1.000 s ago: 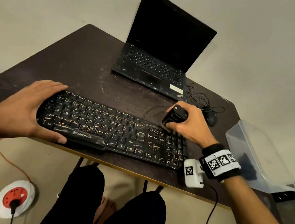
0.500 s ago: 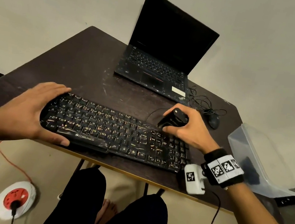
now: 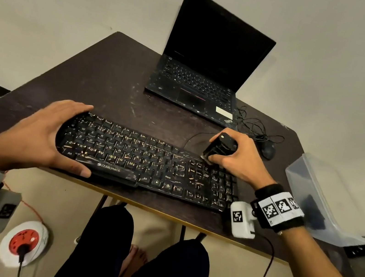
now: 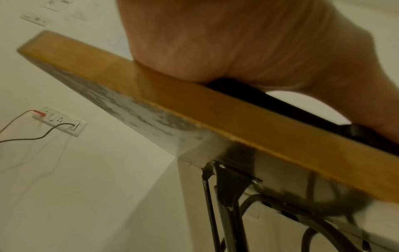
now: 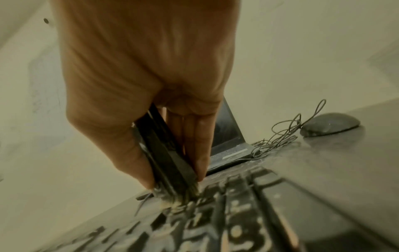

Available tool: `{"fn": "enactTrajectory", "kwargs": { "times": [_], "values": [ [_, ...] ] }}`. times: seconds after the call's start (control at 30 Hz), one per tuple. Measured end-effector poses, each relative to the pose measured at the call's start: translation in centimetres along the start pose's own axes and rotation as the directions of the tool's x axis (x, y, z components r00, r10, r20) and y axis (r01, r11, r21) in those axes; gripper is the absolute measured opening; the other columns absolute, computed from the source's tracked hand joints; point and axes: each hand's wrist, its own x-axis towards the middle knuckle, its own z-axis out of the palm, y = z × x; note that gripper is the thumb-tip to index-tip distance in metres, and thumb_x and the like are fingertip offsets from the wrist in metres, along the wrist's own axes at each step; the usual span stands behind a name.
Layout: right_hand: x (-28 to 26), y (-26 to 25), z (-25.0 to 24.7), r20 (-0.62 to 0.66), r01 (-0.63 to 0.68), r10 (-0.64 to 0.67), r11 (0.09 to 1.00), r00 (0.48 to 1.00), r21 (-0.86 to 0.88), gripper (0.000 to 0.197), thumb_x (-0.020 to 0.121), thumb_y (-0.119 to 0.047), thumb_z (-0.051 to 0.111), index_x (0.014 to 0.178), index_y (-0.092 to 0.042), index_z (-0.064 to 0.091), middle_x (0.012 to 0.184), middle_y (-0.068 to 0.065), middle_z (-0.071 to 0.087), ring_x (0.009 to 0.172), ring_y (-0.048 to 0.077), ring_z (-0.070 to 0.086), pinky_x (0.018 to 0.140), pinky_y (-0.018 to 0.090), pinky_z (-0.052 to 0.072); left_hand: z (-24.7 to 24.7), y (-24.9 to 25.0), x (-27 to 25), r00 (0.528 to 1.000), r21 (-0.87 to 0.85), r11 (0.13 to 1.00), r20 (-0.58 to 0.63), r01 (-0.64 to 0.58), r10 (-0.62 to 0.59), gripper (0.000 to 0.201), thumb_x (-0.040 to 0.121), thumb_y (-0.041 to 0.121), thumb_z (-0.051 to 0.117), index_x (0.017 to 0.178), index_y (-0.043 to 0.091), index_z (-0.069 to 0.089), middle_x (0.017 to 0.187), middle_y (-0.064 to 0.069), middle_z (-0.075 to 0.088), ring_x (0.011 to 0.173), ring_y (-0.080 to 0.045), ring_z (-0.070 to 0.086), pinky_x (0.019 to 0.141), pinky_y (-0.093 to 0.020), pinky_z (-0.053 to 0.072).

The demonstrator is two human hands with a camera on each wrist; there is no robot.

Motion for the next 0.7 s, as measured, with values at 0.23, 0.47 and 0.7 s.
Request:
{"fn": "enactTrajectory", "kwargs": {
  "times": [0.23,0.47,0.7],
  "values": [
    [-0.4,-0.9,0.7,0.018,0.035,-0.036,0.999,0.999,0.036,0.033,0.076,-0.011,0.089,0.099,-0.029,0.073,0.094,-0.009,0.077,0.085,0.008,0.075,0.082,0.041,0.064,-0.2,0.4,-0.1,1.0,-0.011,1.0,0.01,0.02,-0.02,0.146,0.025,0.088,0.085,0.155,0.046,0.034,0.154,0.021,0.034,0.144,-0.007,0.035,0.123,-0.048,0.031],
    [0.8,-1.9,1.7,-0.037,0.023,-0.022,1.0,0.999,0.017,0.03,0.076,-0.011,0.088,0.098,-0.023,0.072,0.091,-0.006,0.077,0.086,0.011,0.074,0.085,0.041,0.063,-0.4,0.8,-0.3,0.999,-0.02,1.0,0.038,0.012,-0.012,0.14,0.028,0.084,0.087,0.153,0.047,0.036,0.15,0.025,0.033,0.143,0.001,0.03,0.123,-0.04,0.028],
    [-0.2,-2.4,1.8,0.02,0.036,-0.037,0.999,0.999,0.028,0.031,0.076,-0.013,0.089,0.099,-0.025,0.072,0.094,-0.006,0.078,0.089,0.01,0.074,0.086,0.042,0.063,-0.2,3.8,-2.3,0.992,0.064,0.998,-0.128,0.022,-0.014,0.132,0.036,0.098,0.07,0.152,0.051,0.028,0.164,0.027,0.024,0.155,0.005,0.007,0.127,-0.046,0.008]
  ]
}}
